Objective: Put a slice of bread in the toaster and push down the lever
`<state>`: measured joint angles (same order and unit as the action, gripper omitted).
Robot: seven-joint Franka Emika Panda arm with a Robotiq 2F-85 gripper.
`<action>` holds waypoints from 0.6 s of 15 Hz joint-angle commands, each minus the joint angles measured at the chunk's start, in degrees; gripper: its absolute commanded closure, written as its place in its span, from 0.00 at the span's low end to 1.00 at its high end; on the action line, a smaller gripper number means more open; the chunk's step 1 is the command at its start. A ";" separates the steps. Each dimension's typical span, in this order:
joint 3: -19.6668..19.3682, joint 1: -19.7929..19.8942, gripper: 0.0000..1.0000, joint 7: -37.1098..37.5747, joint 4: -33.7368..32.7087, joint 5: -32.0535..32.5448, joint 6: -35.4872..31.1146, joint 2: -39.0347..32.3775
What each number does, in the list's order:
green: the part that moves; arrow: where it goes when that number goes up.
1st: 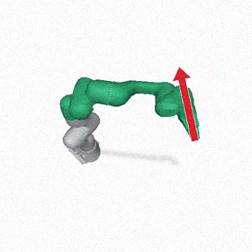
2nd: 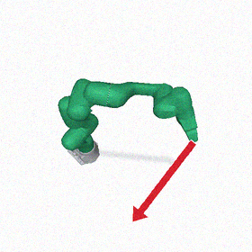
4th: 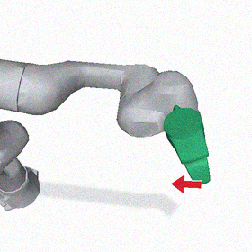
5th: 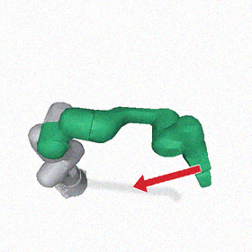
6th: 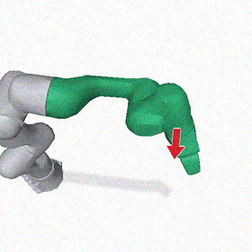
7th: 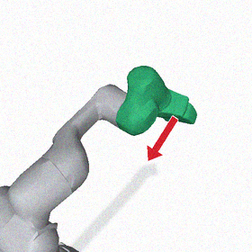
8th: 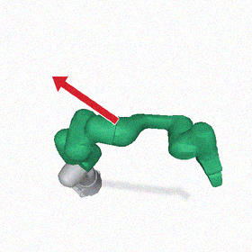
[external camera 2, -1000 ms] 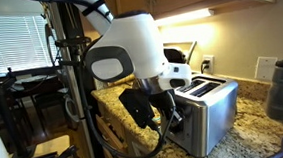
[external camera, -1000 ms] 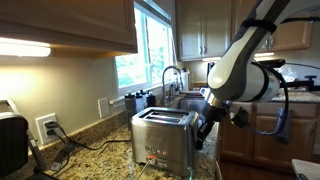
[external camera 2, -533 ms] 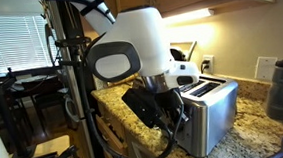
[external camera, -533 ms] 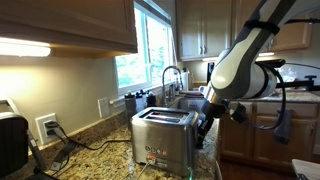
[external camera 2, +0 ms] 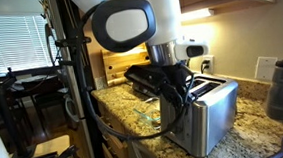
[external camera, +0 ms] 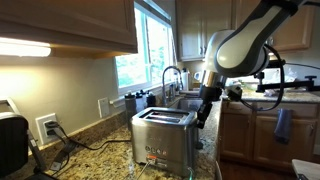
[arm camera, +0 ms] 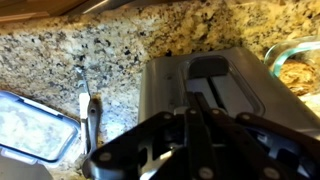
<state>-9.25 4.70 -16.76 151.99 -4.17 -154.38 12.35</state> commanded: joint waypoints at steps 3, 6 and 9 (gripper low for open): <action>1.82 0.43 0.61 3.55 -6.01 4.45 20.37 10.24; 1.85 -0.03 0.43 2.56 -10.84 4.06 30.30 12.36; 1.71 -0.20 0.24 2.06 -14.79 3.85 37.53 13.08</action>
<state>-7.46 4.64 -15.03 139.92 -1.49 -123.40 23.77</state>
